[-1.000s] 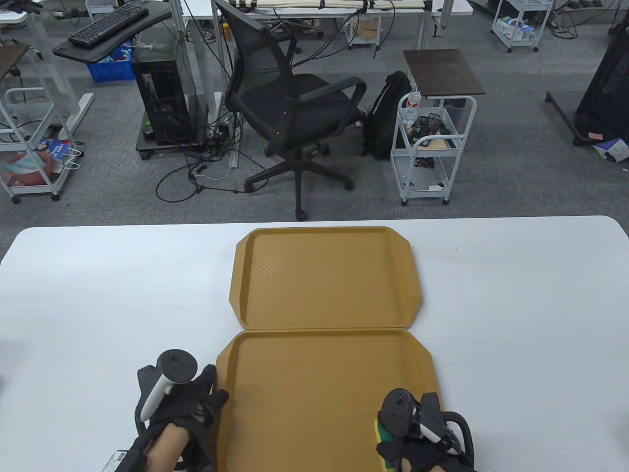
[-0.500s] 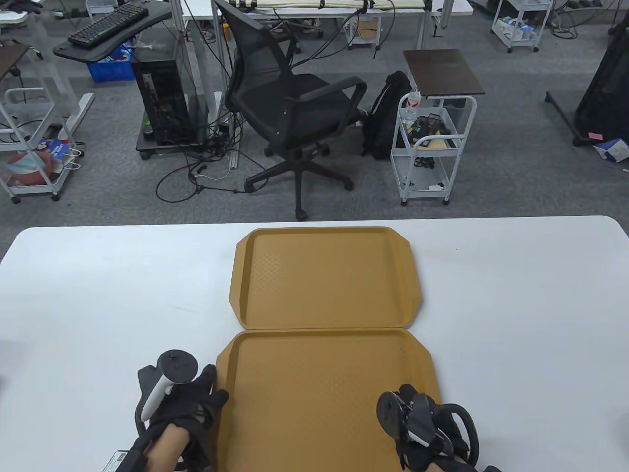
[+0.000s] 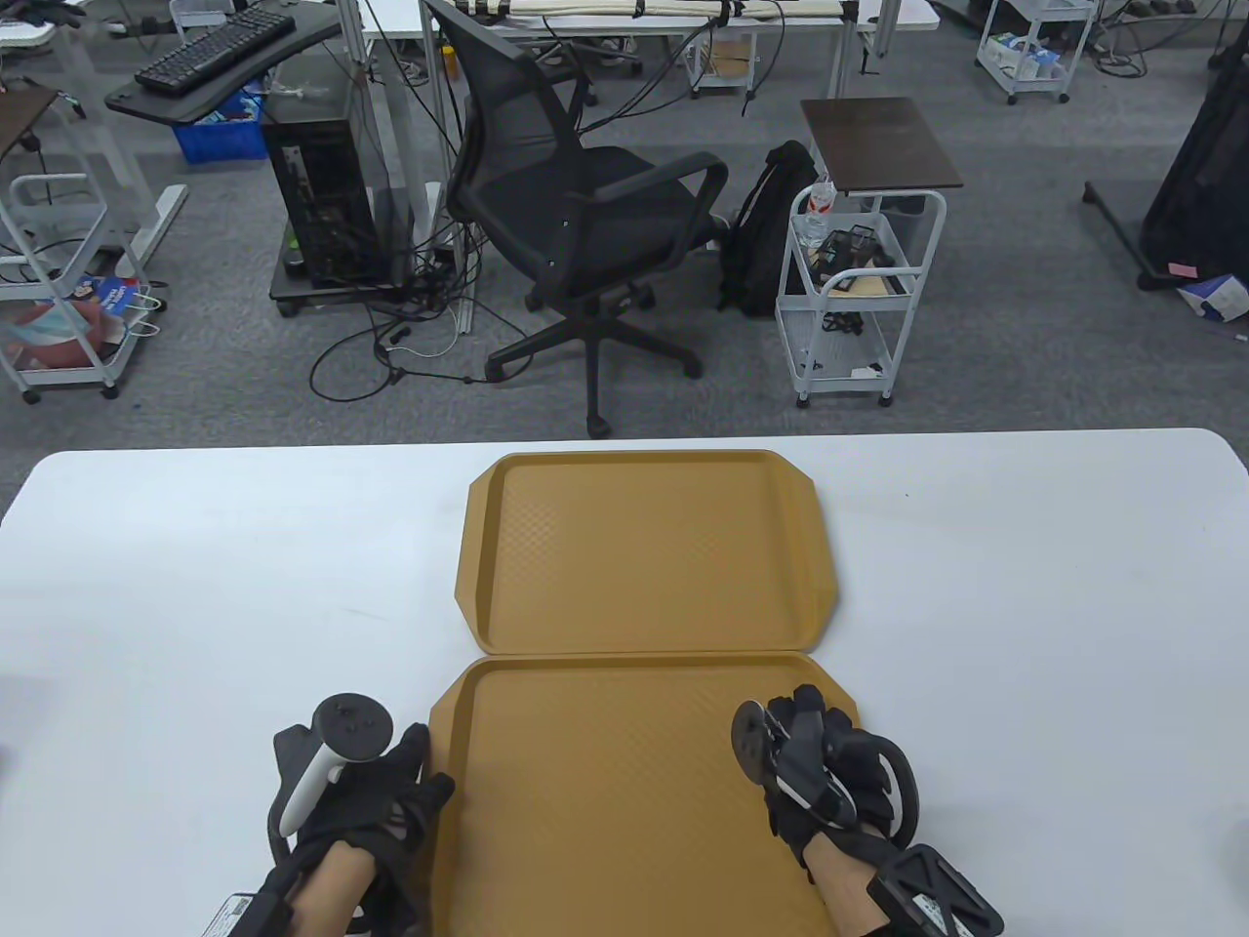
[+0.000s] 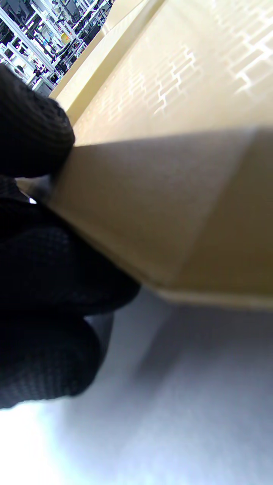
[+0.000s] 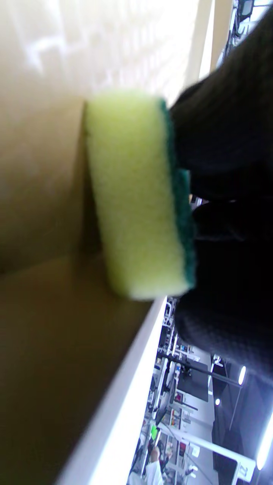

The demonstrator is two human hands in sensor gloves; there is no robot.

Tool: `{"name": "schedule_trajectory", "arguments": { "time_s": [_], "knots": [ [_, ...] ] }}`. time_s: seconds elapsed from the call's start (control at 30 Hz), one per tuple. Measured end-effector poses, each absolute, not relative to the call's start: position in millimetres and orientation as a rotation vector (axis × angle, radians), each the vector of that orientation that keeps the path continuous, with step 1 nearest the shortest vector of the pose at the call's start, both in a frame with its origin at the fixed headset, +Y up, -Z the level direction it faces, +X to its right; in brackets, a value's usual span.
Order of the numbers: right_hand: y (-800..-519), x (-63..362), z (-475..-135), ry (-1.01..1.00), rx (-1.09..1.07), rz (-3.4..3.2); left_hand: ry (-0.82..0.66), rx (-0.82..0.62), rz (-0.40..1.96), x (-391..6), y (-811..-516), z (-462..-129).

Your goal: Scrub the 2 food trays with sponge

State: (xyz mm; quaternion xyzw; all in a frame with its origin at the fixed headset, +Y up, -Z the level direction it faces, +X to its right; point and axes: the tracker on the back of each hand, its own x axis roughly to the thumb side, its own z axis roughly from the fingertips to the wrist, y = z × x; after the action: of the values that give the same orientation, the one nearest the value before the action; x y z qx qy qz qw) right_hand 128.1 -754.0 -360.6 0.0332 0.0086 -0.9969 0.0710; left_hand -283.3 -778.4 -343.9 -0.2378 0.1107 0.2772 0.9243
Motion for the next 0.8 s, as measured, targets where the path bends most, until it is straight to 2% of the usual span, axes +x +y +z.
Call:
{"name": "schedule_trajectory", "arguments": {
  "time_s": [0.1,0.17,0.33,0.6,0.8],
  "knots": [
    [-754.8,127.8,-362.5,0.048,0.123,-3.009,0.227,-0.488,0.569,-283.3,-778.4,-343.9],
    [-754.4,125.2,-361.5,-0.006,0.135,-3.014,0.225,-0.488,0.568,-283.3,-778.4,-343.8],
    [-754.4,122.6,-363.1,-0.315,0.086,-2.987,0.224,-0.488,0.565,-283.3,-778.3,-343.9],
    [-754.6,110.0,-370.3,-0.362,0.046,-3.082,0.225,-0.486,0.566,-283.1,-778.5,-344.0],
    [-756.1,77.5,-373.5,-0.357,-0.068,-3.219,0.225,-0.487,0.568,-283.1,-778.6,-344.0]
  ]
}}
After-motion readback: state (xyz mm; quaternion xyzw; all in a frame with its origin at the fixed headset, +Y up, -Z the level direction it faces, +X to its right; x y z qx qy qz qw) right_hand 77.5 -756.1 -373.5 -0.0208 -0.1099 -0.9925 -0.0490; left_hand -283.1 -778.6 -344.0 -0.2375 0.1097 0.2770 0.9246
